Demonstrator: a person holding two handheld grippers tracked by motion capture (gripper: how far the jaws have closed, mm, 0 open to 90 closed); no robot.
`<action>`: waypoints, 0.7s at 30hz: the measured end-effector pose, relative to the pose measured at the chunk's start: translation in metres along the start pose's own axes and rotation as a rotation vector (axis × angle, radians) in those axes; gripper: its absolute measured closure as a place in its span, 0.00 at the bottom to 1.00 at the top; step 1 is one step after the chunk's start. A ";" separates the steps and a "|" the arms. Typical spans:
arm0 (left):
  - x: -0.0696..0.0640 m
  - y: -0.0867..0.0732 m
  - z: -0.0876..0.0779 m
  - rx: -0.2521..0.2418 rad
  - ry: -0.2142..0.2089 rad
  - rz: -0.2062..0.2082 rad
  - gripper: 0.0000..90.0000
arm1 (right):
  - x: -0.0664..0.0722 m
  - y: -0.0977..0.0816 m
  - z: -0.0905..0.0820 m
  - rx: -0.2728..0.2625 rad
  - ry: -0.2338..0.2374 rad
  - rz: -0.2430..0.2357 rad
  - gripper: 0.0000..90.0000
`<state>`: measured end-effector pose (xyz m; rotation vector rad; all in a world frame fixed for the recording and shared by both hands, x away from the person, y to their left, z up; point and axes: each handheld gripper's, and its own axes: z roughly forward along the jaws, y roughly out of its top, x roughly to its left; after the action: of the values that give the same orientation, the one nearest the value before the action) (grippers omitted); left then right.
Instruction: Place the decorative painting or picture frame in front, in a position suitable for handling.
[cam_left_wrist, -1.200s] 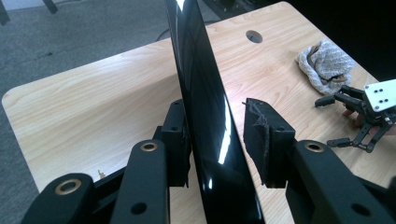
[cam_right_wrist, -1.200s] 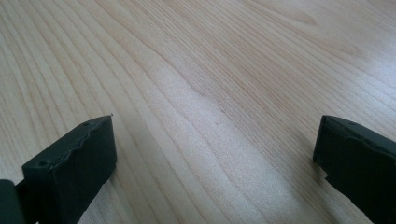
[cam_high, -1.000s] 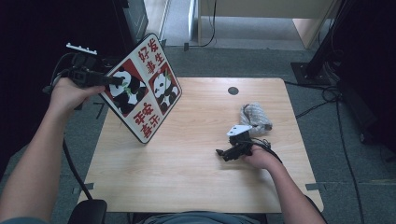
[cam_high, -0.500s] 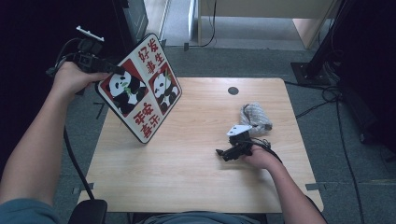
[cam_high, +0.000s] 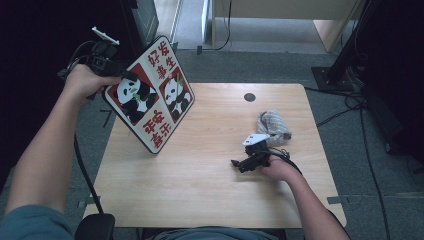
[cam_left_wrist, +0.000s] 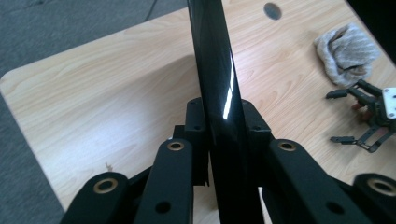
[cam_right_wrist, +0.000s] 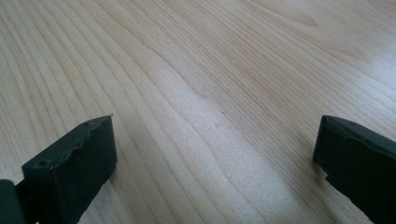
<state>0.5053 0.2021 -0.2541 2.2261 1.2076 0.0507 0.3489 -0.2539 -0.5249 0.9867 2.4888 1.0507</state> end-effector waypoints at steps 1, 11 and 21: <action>-0.001 0.001 0.000 0.010 0.008 -0.009 0.88 | 0.000 0.000 0.000 0.000 0.001 0.000 0.00; -0.049 0.021 -0.011 0.076 0.112 0.118 0.90 | 0.000 0.000 0.000 0.000 0.004 0.000 0.00; -0.090 0.020 -0.031 0.042 0.015 0.201 0.90 | 0.000 0.000 0.000 0.001 0.005 0.002 0.00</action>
<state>0.4580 0.1395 -0.1965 2.3807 0.9970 0.1235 0.3494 -0.2538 -0.5248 0.9887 2.4931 1.0535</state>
